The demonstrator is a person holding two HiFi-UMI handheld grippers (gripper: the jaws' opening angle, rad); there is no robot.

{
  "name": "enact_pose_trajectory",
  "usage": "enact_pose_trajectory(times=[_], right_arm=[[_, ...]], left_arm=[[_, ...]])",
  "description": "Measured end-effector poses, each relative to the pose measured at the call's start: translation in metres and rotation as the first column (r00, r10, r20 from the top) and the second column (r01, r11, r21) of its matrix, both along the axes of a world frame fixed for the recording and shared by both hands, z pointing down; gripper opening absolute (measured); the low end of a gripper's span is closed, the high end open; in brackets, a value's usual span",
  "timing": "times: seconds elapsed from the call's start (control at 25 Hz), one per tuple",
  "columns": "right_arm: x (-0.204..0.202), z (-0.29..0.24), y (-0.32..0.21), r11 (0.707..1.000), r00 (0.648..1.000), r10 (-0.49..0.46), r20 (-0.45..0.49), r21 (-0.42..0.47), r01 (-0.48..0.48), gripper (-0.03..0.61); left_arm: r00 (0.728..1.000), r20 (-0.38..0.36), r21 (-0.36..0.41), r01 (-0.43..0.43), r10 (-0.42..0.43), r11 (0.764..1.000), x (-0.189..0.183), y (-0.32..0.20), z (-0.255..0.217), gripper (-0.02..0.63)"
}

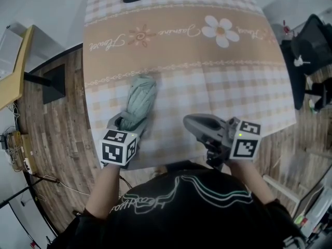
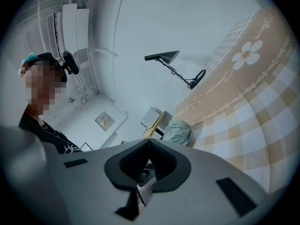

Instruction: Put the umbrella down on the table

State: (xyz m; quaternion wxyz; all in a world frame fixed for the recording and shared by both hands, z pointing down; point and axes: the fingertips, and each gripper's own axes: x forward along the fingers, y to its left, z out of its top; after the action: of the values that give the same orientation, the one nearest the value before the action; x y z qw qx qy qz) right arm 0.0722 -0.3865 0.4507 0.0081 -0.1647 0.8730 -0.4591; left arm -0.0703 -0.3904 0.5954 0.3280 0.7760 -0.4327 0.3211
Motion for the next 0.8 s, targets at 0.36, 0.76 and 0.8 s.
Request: enact_pose_trajectory(times=[0.36, 0.76, 0.8], right_arm=[[0.009, 0.005, -0.025, 1.0, 1.0, 0.01, 0.013, -0.005, -0.01, 0.012], [0.001, -0.006, -0.015, 1.0, 0.999, -0.006, 0.04, 0.013, 0.005, 0.012], [0.0, -0.007, -0.012, 1.0, 0.999, -0.009, 0.042, 0.014, 0.008, 0.012]], left_arm=[[0.998, 0.064, -0.015, 0.0, 0.001, 1.0, 0.003, 0.002, 0.015, 0.273], [0.998, 0.066, 0.0, -0.019, 0.019, 1.0, 0.005, 0.003, 0.017, 0.279], [0.997, 0.07, 0.001, -0.02, 0.02, 1.0, 0.006, 0.003, 0.017, 0.279]])
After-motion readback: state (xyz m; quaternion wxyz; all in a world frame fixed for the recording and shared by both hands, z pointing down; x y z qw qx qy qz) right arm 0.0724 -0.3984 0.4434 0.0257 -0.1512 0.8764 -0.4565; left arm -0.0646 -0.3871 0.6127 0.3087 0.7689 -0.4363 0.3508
